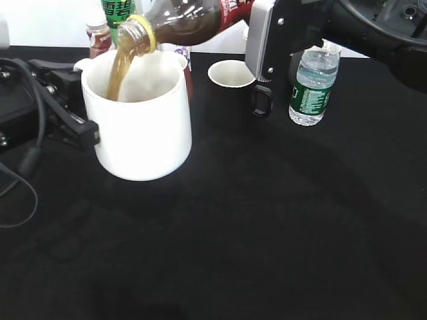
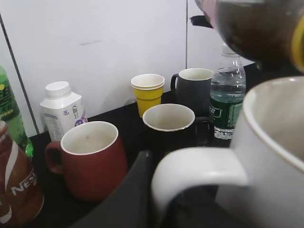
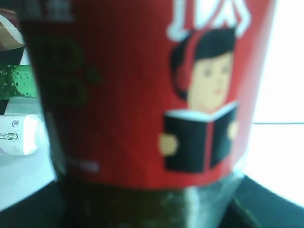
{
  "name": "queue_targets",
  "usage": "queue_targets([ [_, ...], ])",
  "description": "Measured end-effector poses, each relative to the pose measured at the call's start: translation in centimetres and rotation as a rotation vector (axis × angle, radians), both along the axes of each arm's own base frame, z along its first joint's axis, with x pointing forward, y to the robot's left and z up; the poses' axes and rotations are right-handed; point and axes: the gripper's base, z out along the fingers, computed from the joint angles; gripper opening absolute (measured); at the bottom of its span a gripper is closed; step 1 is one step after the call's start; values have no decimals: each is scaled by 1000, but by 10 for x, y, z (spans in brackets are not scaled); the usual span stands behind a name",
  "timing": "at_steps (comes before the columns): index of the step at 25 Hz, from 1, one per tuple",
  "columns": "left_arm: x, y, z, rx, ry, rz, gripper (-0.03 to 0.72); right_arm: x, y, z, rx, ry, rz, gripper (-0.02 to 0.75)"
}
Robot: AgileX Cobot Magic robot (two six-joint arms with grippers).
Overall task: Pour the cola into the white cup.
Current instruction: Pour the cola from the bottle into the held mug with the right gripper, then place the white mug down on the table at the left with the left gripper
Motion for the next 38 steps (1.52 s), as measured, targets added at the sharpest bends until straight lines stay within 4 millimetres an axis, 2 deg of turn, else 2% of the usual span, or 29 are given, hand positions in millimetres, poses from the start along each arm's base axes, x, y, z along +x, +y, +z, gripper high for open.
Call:
queue_targets([
  [12, 0, 0, -1, 5, 5, 1, 36, 0, 0, 1, 1, -12, -1, 386],
  [22, 0, -1, 5, -32, -42, -10, 36, -2, 0, -4, 105, 160, 35, 385],
  [24, 0, -1, 5, -34, -44, -10, 36, -3, 0, -4, 162, 238, 47, 385],
  [26, 0, -1, 5, -34, -43, -10, 36, -3, 0, -4, 278, 395, 70, 385],
  [30, 0, -1, 3, -20, -27, -6, 36, -3, 0, -5, 735, 1012, 157, 385],
  [32, 0, 0, 2, -22, -18, 2, 36, -3, 0, -5, 897, 1228, 188, 385],
  [34, 2, 3, 3, -39, -7, 29, 36, -3, 0, -5, 958, 1309, 200, 385],
  [36, 8, 12, 2, -37, -3, 75, 36, -8, -3, 6, 971, 1297, 215, 385],
  [38, 15, 27, 2, -36, -4, 143, 36, -11, -8, 16, 969, 1281, 141, 385],
])
